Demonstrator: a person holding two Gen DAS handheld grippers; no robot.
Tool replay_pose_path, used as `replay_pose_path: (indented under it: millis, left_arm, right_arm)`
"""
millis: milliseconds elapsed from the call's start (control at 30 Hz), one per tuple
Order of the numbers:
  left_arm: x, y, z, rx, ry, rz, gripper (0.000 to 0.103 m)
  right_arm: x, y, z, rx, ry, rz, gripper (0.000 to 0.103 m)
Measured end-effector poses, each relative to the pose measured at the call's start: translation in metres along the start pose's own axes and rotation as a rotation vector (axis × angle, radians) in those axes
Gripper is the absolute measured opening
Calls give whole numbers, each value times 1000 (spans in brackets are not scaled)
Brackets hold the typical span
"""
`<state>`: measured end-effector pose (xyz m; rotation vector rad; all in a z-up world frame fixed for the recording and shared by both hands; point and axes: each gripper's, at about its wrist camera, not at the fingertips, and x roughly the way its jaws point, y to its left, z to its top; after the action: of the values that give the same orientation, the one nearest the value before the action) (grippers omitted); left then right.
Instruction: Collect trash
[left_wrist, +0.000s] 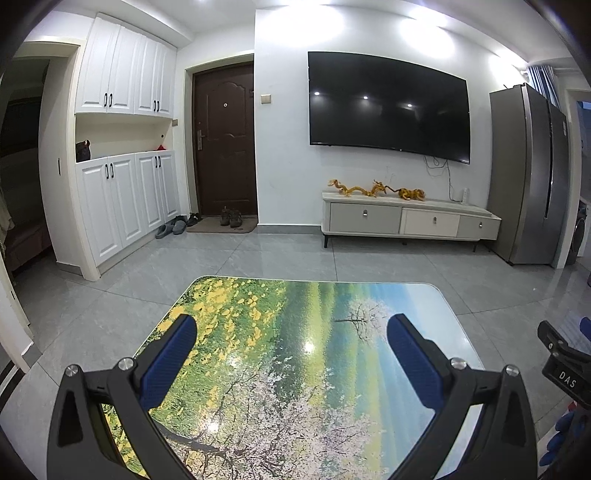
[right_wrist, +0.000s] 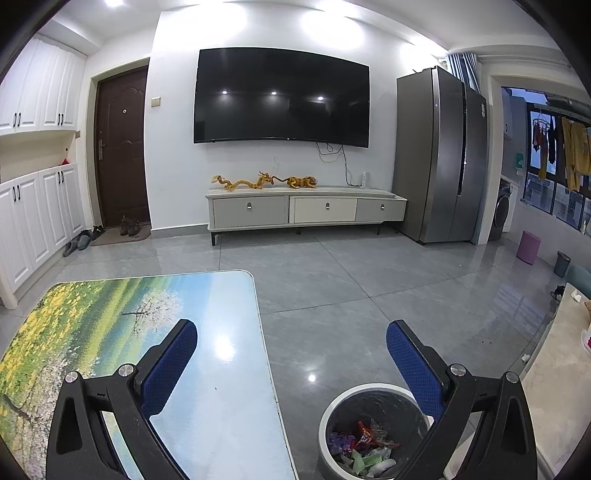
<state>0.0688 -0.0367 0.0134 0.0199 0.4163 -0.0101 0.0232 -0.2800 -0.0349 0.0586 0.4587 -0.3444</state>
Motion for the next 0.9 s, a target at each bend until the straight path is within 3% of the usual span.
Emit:
replay_pose_path:
  millis: [900]
  left_arm:
    - [-3, -3, -1, -5, 3, -10, 103]
  right_arm:
    - [-1, -2, -2, -1, -2, -13, 103]
